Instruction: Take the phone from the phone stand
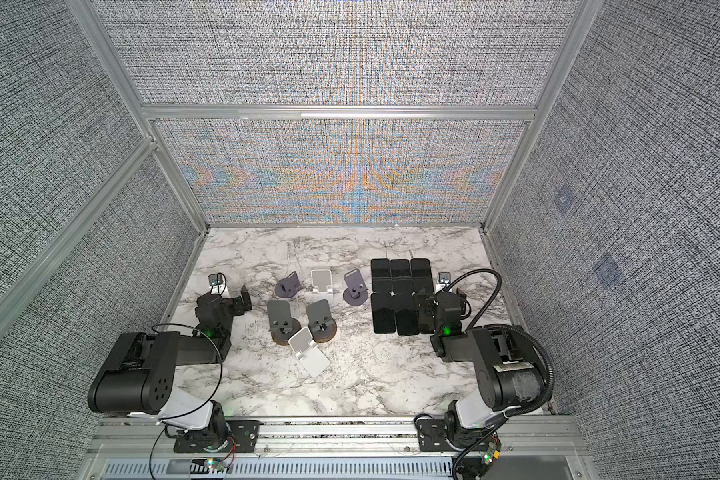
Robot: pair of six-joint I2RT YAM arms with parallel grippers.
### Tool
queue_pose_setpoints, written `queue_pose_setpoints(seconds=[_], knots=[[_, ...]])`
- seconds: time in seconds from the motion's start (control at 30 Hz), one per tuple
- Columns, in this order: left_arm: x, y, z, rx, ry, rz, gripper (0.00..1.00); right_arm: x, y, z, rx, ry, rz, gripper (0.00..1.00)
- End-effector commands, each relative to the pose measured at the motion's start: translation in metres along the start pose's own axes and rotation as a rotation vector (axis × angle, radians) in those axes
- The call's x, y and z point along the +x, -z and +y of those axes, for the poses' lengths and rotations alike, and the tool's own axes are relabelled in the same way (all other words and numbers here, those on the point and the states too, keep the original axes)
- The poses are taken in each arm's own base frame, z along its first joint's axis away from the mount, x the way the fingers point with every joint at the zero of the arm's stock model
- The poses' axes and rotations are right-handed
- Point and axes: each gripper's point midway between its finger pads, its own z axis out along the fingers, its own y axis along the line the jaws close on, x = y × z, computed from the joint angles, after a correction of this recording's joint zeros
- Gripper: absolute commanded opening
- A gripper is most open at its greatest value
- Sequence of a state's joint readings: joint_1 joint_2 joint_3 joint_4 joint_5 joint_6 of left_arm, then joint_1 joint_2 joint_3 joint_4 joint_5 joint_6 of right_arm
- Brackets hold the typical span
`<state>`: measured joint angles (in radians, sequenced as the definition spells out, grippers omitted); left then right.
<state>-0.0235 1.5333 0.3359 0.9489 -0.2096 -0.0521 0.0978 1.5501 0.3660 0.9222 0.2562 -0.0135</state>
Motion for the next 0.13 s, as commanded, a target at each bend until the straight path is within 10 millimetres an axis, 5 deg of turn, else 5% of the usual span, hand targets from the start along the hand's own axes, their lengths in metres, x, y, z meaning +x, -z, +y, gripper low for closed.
queue_pose_setpoints(seconds=[0.0,0.1], knots=[[-0.0082,-0.0003,-0.0002,0.003,0.001,-0.032,0.99,-0.0023,-0.0010,-0.0016,0.009,-0.012,-0.004,0.99],[-0.0083,-0.0003,-0.0007,0.004,0.001,-0.033,0.99,-0.0019,0.0008,-0.0022,0.012,-0.010,-0.010,0.99]])
